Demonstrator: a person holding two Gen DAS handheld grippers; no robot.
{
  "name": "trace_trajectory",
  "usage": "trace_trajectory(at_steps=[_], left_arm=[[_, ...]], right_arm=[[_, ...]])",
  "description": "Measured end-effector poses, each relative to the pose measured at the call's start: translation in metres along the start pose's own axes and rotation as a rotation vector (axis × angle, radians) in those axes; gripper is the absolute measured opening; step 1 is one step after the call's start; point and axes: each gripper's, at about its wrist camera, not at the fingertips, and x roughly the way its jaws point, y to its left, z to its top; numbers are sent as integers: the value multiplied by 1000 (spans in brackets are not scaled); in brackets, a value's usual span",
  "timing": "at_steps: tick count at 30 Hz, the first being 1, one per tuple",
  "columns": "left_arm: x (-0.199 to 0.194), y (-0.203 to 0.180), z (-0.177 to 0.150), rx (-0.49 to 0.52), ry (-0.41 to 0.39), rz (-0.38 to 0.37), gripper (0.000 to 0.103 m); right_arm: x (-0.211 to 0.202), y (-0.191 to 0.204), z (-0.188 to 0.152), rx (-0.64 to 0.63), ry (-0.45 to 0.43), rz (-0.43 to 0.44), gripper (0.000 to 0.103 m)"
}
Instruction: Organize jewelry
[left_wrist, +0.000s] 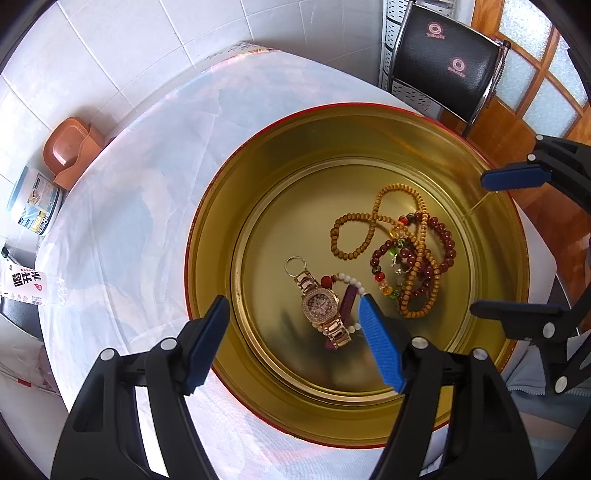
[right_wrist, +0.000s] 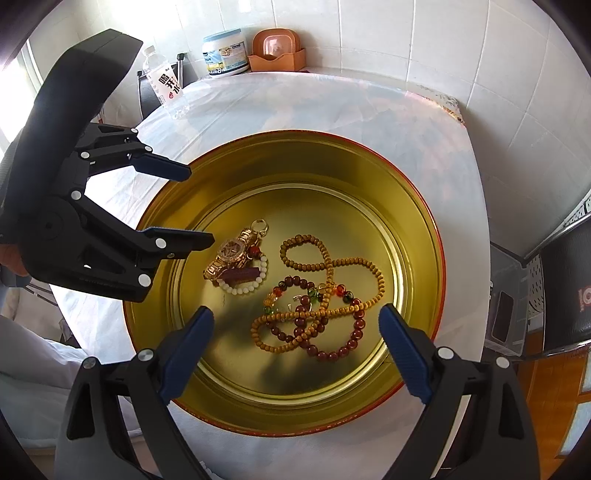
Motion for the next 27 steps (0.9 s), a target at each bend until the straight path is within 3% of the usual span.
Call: trace_trajectory(at_steps=[15, 23, 27], left_arm=[[-3, -2, 0, -23, -11, -50, 71], [-4, 8, -4, -116, -10, -132, 71], [-9, 9, -6, -124, -31, -125, 71]], right_arm=[[-3, 1, -3, 3, 3, -6, 92], [-7, 2, -6, 4, -6, -4, 92], [-10, 3, -6, 4, -24, 11, 93]])
